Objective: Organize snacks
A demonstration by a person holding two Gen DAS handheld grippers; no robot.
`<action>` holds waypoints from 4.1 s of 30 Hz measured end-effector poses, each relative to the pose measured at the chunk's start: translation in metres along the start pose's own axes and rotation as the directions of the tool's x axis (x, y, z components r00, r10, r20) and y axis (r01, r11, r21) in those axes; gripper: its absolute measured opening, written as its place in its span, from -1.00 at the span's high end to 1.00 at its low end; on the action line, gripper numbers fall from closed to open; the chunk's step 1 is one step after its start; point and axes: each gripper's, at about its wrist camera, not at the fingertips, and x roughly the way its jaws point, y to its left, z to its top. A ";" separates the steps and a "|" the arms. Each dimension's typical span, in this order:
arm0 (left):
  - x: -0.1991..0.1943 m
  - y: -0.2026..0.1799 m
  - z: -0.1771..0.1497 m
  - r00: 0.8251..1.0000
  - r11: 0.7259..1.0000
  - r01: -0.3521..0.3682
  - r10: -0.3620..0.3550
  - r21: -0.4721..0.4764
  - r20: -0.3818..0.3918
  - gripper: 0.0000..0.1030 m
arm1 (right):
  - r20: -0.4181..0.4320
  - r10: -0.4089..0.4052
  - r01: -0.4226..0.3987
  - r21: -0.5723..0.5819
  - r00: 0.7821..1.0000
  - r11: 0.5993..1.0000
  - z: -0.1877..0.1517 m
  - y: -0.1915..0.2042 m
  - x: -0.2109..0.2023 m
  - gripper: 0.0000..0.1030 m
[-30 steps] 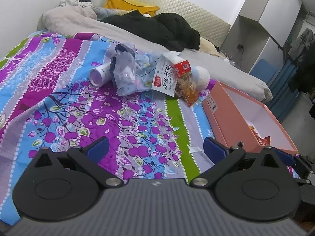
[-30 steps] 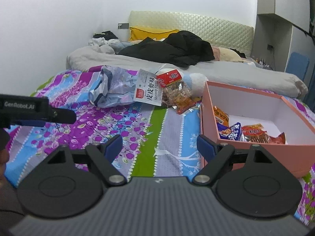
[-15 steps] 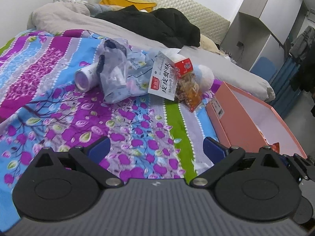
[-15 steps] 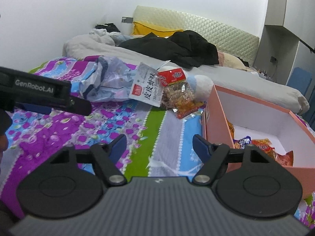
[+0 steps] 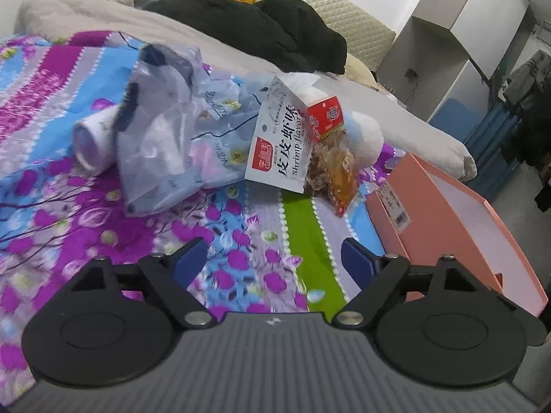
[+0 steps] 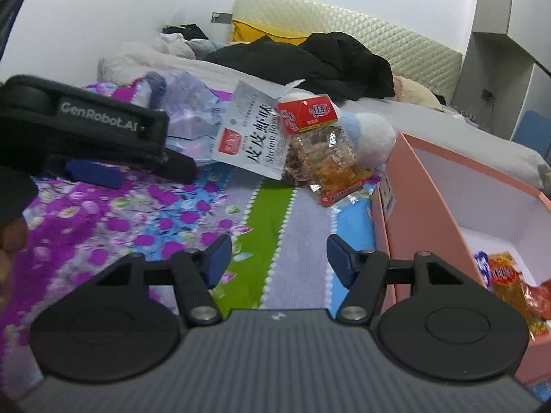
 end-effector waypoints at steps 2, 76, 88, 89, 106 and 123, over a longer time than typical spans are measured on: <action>0.017 0.004 0.005 1.000 0.999 0.028 -0.029 -0.028 -0.013 -0.61 | 0.000 -0.013 0.013 -0.001 1.000 1.000 0.002 -0.002 0.015 -0.21; 0.088 0.015 0.010 0.999 0.991 -0.038 0.035 -0.131 -0.026 -0.12 | -0.073 -0.102 0.108 0.083 0.992 0.991 -0.003 -0.020 0.015 0.95; 0.095 0.004 0.015 1.000 0.996 0.010 -0.010 -0.090 0.008 0.97 | -0.077 -0.081 0.089 0.094 0.994 0.992 -0.004 -0.023 0.009 0.95; 0.090 0.003 0.014 1.000 0.995 0.017 -0.016 -0.097 0.011 0.98 | -0.076 -0.083 0.090 0.094 0.994 0.992 -0.003 -0.023 0.007 0.95; -0.041 -0.013 -0.056 0.998 0.979 0.059 -0.051 -0.197 0.046 1.00 | -0.036 -0.055 0.055 -0.003 0.998 0.999 -0.022 -0.004 -0.069 0.95; -0.173 -0.003 -0.139 0.996 0.976 -0.068 0.055 -0.206 -0.066 0.98 | -0.112 0.030 -0.052 -0.207 0.993 0.977 -0.068 0.020 -0.138 0.94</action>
